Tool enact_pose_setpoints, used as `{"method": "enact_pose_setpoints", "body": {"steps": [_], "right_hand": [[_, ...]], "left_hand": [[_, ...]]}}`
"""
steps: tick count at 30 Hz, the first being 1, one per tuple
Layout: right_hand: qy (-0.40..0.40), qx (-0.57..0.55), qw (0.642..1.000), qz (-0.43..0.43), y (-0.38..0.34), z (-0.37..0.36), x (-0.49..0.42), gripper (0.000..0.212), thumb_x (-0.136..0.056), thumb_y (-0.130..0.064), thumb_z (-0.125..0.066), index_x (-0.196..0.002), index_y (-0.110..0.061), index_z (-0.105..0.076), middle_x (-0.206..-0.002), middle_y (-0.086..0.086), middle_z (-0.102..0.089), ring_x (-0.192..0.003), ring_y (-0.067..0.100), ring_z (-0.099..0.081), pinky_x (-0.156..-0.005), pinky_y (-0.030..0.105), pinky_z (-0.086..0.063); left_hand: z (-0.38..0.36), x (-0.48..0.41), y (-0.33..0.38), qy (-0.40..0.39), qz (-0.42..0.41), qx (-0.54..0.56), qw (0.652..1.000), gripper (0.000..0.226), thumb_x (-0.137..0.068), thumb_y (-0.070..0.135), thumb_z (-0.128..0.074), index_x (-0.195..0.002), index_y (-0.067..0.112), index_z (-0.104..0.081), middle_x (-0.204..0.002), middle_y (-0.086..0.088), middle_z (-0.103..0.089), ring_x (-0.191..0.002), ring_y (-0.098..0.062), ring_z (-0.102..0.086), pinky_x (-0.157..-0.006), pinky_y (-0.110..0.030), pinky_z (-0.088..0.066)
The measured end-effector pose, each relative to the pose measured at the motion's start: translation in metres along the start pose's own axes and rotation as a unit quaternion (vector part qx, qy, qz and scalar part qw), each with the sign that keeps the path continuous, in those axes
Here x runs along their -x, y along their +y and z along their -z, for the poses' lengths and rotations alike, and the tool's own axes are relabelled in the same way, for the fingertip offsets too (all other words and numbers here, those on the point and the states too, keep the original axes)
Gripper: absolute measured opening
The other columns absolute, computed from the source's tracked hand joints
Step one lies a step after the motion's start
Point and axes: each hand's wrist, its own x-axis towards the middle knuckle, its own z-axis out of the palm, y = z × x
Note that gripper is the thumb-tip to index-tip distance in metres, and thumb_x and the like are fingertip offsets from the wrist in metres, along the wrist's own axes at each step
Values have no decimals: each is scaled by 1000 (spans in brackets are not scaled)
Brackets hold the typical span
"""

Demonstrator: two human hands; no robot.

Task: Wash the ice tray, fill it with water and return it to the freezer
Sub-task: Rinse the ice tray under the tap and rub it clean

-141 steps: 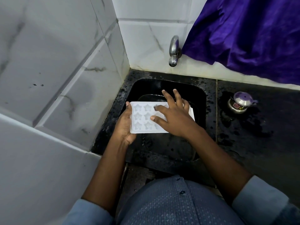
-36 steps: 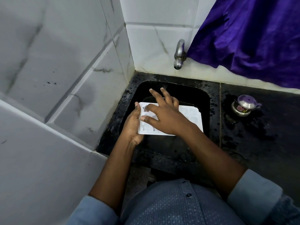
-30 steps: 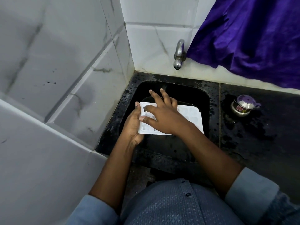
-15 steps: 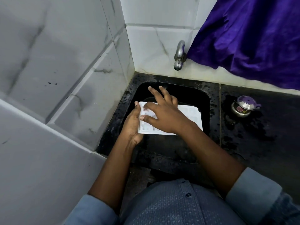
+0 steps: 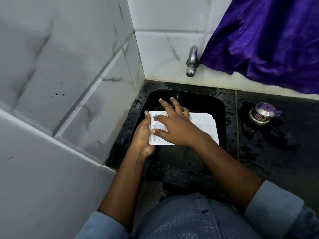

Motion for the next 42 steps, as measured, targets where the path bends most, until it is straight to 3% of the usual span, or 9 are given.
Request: {"method": "enact_pose_setpoints", "body": {"steps": [5,11,15,21,26,30,35,39,42], "right_hand": [[49,-24,998,19,0,2,0,47,-99,-65,-51,-126,-32,-68,-175,-2,-5,-159,29,10,-120,57,-9],[10,0,1000,-1,-2,-1,1,54,-98,-70,-47,-138,-36,-62,-175,-1,0,-159,30,13,-122,60,-9],[58,-23,998,13,-1,0,2,45,-99,-64,-50,-125,-32,-68,-175,-2,-7,-159,29,8,-119,57,-11],[9,-9,1000,-11,-1,-1,3,54,-100,-68,-45,-141,-36,-60,-175,-2,0,-159,29,14,-121,59,-8],[61,-23,998,6,-2,1,2,47,-100,-66,-48,-126,-32,-68,-175,-1,-9,-160,30,6,-118,56,-12],[13,-10,1000,-15,-2,-2,2,55,-100,-68,-44,-143,-36,-58,-175,-2,-1,-159,29,13,-120,58,-7],[71,-25,997,9,-3,-7,6,37,-101,-48,-47,-128,-30,-66,-174,-2,-8,-159,28,6,-118,57,-13],[38,-16,999,-15,-3,-6,3,40,-103,-50,-46,-136,-34,-60,-175,-1,-3,-159,29,9,-120,57,-10],[15,-24,999,-17,-2,-7,4,46,-104,-52,-44,-145,-36,-54,-175,-2,0,-159,28,13,-121,57,-6]], "left_hand": [[2,-1,-2,-11,-15,11,1000,77,-108,67,-39,-151,6,-57,-138,-29,-68,-130,-44,-67,-113,-63,-49],[3,-1,-2,-13,-5,9,1000,78,-105,70,-43,-149,8,-59,-136,-30,-69,-131,-45,-66,-118,-66,-43],[4,-3,-3,-19,-15,22,999,78,-107,68,-38,-150,5,-57,-140,-30,-67,-131,-45,-65,-115,-64,-46],[6,-6,-5,-13,-8,13,1000,78,-104,71,-43,-145,8,-63,-134,-28,-71,-129,-44,-67,-119,-65,-43],[8,-9,-6,-34,-18,26,999,76,-107,68,-41,-146,6,-61,-136,-29,-70,-128,-44,-68,-118,-68,-42],[10,-12,-7,-45,-15,32,998,78,-104,70,-45,-149,7,-60,-139,-29,-68,-133,-46,-64,-119,-67,-41],[14,-13,-10,-60,-16,43,997,69,-110,63,-43,-142,6,-63,-125,-21,-77,-114,-32,-77,-93,-51,-64],[15,-15,-11,-50,-11,39,998,72,-104,69,-46,-126,9,-80,-135,-27,-71,-127,-40,-70,-115,-63,-48],[13,-17,-9,-46,-3,46,998,72,-102,71,-47,-124,11,-80,-137,-28,-70,-131,-43,-67,-119,-67,-42]]}}
